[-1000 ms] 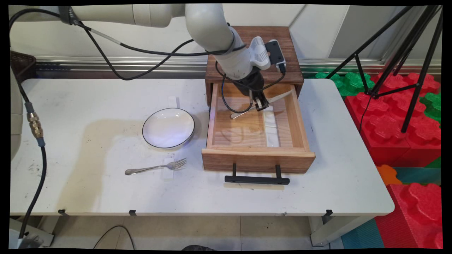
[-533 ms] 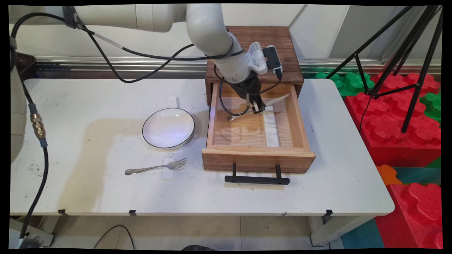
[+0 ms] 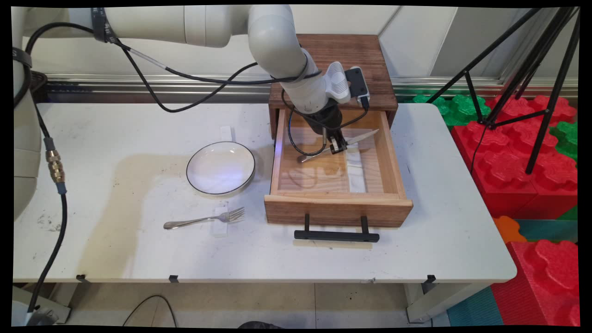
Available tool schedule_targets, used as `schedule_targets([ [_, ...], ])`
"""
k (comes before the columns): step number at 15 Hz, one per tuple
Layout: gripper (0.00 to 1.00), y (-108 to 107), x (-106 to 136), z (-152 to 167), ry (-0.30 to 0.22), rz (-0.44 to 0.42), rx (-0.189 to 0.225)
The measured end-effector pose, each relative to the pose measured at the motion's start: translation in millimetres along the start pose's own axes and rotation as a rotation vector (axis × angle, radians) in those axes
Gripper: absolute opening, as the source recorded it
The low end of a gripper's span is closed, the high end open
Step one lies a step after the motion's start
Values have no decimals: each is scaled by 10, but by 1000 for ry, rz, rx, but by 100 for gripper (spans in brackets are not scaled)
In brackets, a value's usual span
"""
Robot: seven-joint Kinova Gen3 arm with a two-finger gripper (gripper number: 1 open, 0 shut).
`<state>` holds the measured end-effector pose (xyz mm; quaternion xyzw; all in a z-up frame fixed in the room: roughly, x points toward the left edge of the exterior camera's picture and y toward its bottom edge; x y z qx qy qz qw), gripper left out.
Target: Place the picked object into the drawer
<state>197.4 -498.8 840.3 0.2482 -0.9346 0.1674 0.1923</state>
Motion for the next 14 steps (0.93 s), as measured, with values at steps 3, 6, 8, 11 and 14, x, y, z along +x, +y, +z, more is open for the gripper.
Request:
schedule_targets([
  [3, 0, 7, 2, 38, -1, 3, -9],
  [6, 100, 4, 5, 76, -2, 4, -13],
  [8, 100, 0, 7, 100, -3, 5, -15],
  [11, 100, -6, 10, 114, -1, 7, -13],
  [14, 100, -10, 8, 106, 4, 11, -9],
])
